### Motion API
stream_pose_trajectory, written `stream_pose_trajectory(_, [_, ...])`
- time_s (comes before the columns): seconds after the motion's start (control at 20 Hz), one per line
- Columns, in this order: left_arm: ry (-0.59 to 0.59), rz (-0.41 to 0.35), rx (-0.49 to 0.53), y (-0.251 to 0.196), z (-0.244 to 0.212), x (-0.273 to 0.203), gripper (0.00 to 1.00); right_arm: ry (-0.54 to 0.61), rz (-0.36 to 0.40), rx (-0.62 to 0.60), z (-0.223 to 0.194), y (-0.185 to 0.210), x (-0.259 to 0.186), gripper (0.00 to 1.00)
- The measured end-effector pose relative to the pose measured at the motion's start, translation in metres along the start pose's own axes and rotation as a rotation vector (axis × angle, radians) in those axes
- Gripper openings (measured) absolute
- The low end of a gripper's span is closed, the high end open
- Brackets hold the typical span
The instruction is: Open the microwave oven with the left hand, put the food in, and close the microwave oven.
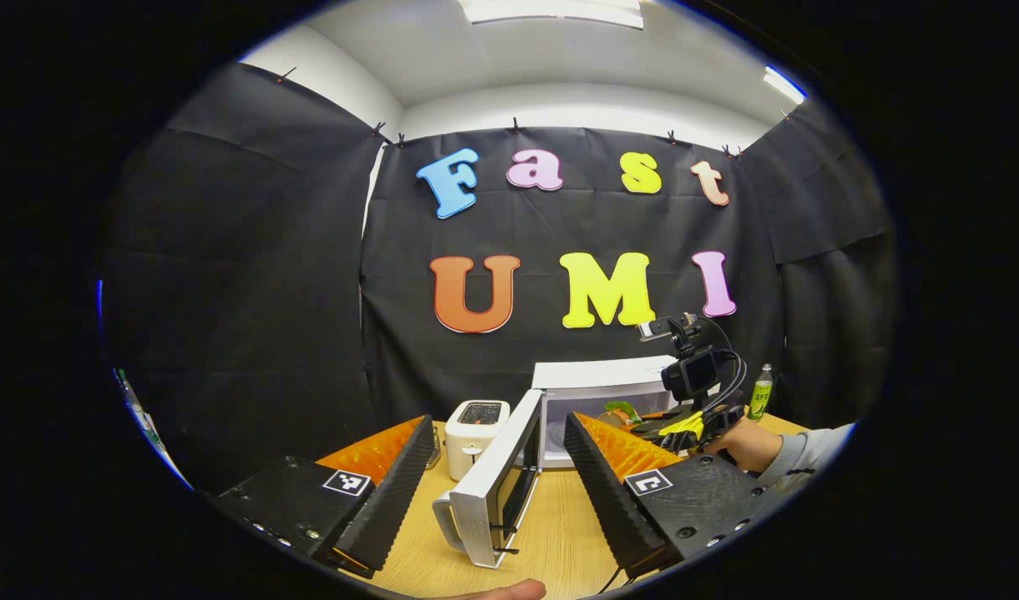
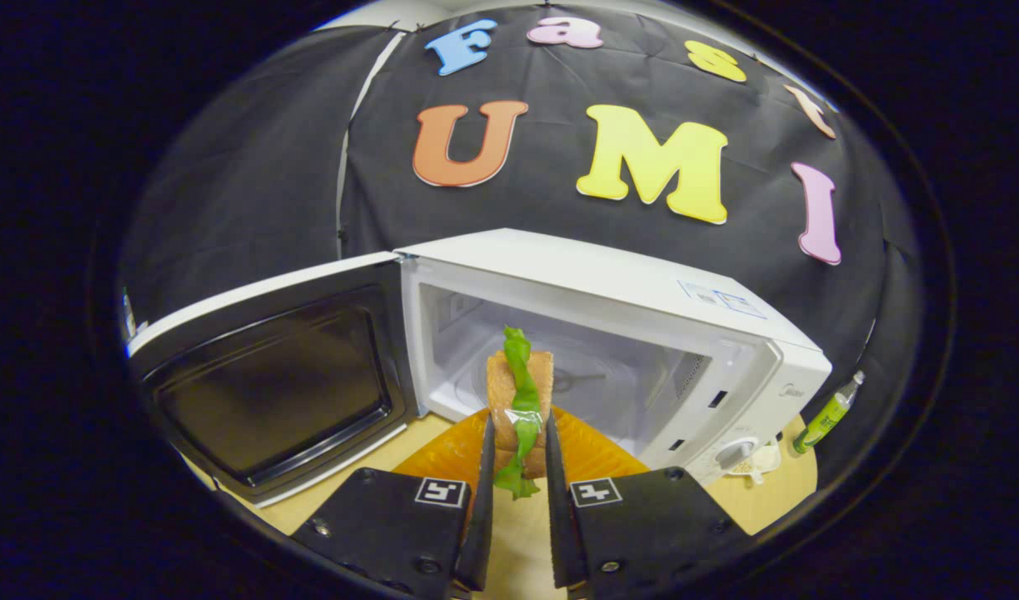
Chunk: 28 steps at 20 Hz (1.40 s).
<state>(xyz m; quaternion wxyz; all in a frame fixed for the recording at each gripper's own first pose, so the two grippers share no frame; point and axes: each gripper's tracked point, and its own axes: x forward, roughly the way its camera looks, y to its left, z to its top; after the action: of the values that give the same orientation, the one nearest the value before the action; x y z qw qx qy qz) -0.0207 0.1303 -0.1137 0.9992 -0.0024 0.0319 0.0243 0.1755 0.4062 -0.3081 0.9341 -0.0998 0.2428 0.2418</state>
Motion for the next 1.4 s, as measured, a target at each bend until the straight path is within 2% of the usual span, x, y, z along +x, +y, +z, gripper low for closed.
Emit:
stream_pose_trajectory(0.1, [0.001, 0.004, -0.015, 0.0, 0.001, 0.004, 0.95, -0.026, -0.033, 0.025, 0.008, 0.002, 0.018, 0.25])
stream_pose_trajectory(0.15, [-0.006, 0.002, -0.018, -0.001, 0.004, 0.004, 0.95, -0.042, -0.051, 0.034, 0.012, 0.003, 0.028, 0.32])
stream_pose_trajectory(0.2, [-0.014, -0.003, -0.018, -0.003, 0.007, 0.005, 0.95, -0.046, -0.064, 0.04, 0.013, 0.005, 0.037, 0.33])
stream_pose_trajectory(0.25, [-0.025, -0.01, -0.017, -0.004, 0.011, 0.005, 0.95, -0.047, -0.072, 0.057, 0.011, 0.006, 0.046, 0.25])
stream_pose_trajectory(0.3, [-0.032, -0.017, -0.015, -0.005, 0.013, 0.005, 0.95, -0.043, -0.076, 0.081, 0.011, 0.009, 0.054, 0.32])
stream_pose_trajectory(0.35, [-0.04, -0.022, -0.012, -0.006, 0.015, 0.004, 0.95, -0.04, -0.08, 0.112, 0.01, 0.01, 0.063, 0.26])
stream_pose_trajectory(0.4, [-0.05, -0.023, -0.008, -0.006, 0.018, 0.004, 0.94, -0.05, -0.091, 0.152, 0.011, 0.008, 0.07, 0.34])
stream_pose_trajectory(0.5, [-0.063, -0.021, -0.008, -0.006, 0.02, 0.004, 0.94, -0.082, -0.127, 0.236, 0.017, -0.004, 0.083, 0.34])
stream_pose_trajectory(0.6, [-0.066, -0.02, -0.018, -0.004, 0.02, 0.005, 0.94, -0.104, -0.146, 0.359, 0.021, -0.011, 0.096, 0.34])
stream_pose_trajectory(0.7, [-0.058, -0.03, -0.027, -0.004, 0.02, 0.006, 0.94, -0.104, -0.149, 0.535, 0.025, -0.016, 0.106, 0.34])
stream_pose_trajectory(0.8, [-0.059, -0.022, -0.031, 0.001, 0.021, 0.009, 0.84, -0.104, -0.161, 0.724, 0.027, -0.023, 0.115, 0.34])
stream_pose_trajectory(0.85, [-0.057, -0.018, -0.033, 0.004, 0.021, 0.01, 0.84, -0.1, -0.166, 0.824, 0.025, -0.023, 0.116, 0.29])
stream_pose_trajectory(0.9, [-0.052, -0.018, -0.033, 0.004, 0.019, 0.01, 0.84, -0.111, -0.175, 0.906, 0.026, -0.025, 0.12, 0.34])
stream_pose_trajectory(1.15, [-0.03, -0.005, -0.021, 0.008, 0.012, 0.017, 0.84, -0.118, -0.189, 1.118, 0.017, -0.033, 0.137, 0.33])
stream_pose_trajectory(1.2, [-0.021, 0.006, -0.019, 0.009, 0.007, 0.019, 0.84, -0.125, -0.188, 1.143, 0.015, -0.035, 0.14, 0.28])
stream_pose_trajectory(1.25, [-0.012, 0.008, -0.016, 0.01, 0.004, 0.02, 0.84, -0.128, -0.189, 1.165, 0.011, -0.038, 0.143, 0.28])
stream_pose_trajectory(1.3, [-0.008, 0.008, -0.014, 0.009, 0.003, 0.022, 0.95, -0.128, -0.194, 1.196, 0.003, -0.041, 0.146, 0.29])
stream_pose_trajectory(1.35, [-0.001, 0.007, -0.014, 0.007, 0.002, 0.023, 0.95, -0.108, -0.197, 1.23, -0.007, -0.041, 0.148, 0.29])
stream_pose_trajectory(1.4, [0.003, 0.007, -0.011, 0.007, 0.001, 0.024, 0.95, -0.076, -0.195, 1.259, -0.018, -0.039, 0.152, 0.36])
